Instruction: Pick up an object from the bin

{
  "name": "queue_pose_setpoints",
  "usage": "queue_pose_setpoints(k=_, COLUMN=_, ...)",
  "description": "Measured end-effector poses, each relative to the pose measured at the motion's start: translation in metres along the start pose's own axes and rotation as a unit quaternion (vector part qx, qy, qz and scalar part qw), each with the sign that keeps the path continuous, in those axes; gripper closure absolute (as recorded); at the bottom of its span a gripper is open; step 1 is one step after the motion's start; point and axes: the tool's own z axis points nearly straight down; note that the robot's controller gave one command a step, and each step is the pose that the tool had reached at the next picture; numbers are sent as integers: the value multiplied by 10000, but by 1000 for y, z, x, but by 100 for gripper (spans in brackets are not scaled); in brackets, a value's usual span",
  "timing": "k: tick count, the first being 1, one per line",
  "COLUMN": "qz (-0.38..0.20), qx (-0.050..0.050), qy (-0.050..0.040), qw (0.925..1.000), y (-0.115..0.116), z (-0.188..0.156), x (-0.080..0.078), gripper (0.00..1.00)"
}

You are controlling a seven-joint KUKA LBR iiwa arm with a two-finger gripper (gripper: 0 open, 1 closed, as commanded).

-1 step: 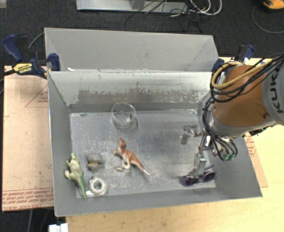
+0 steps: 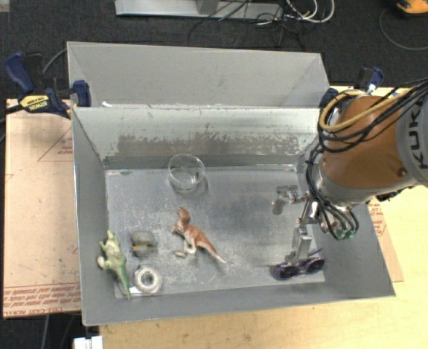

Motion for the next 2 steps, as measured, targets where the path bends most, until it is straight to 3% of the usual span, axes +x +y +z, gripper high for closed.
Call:
queue_pose_setpoints(k=1, qz=-1463, qx=-11, qy=34, qw=9892, y=-53, z=82, x=16, gripper=0)
queue_pose_setpoints(k=2, qz=-2321, qx=6, qy=-18, qw=9727, y=-70, z=7, x=27, gripper=0)
